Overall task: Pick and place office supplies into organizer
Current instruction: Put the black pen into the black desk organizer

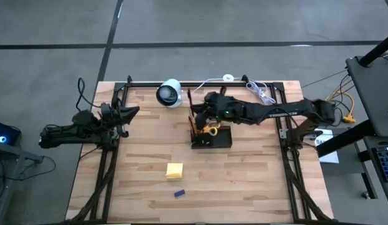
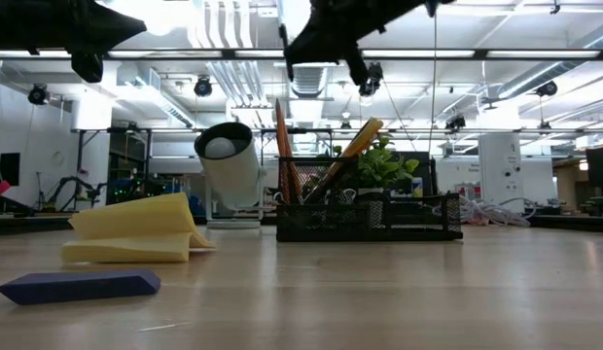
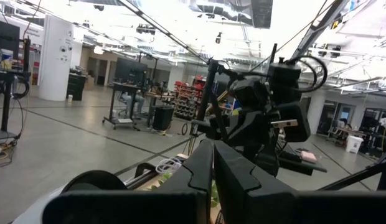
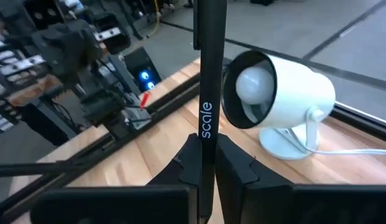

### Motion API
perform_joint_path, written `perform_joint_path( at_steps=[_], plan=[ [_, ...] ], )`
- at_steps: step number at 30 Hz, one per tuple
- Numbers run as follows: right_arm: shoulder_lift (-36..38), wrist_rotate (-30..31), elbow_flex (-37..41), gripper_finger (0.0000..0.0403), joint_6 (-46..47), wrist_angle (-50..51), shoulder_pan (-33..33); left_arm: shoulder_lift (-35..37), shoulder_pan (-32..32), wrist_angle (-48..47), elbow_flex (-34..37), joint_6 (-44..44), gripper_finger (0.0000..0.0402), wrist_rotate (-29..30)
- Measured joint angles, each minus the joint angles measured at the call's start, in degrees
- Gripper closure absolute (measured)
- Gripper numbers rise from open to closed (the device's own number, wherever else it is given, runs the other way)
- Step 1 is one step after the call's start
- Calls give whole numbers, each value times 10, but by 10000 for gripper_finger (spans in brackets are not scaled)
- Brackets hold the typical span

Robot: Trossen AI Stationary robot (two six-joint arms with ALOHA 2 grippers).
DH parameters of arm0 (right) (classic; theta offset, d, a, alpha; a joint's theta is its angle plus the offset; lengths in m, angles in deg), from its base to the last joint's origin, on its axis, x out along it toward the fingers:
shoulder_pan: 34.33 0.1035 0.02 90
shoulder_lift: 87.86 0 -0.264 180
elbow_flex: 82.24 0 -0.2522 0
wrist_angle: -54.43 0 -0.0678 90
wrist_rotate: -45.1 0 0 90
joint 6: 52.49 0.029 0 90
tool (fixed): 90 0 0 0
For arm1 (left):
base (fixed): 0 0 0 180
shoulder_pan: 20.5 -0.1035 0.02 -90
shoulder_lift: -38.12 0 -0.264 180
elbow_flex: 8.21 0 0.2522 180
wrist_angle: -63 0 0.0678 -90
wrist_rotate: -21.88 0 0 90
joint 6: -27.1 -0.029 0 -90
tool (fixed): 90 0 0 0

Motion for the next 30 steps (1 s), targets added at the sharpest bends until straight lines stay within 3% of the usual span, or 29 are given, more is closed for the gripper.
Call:
perform_joint_path(
  at_steps=[12,21,30],
  plan=[
    [82,0,193,390,-9,-202,2,0,0,2,-3,2,402,0],
    [70,2,205,390,-30,-205,2,-1,0,2,-3,3,402,0],
    [69,66,205,390,-19,-193,3,-2,0,0,-1,3,402,0]
  ],
)
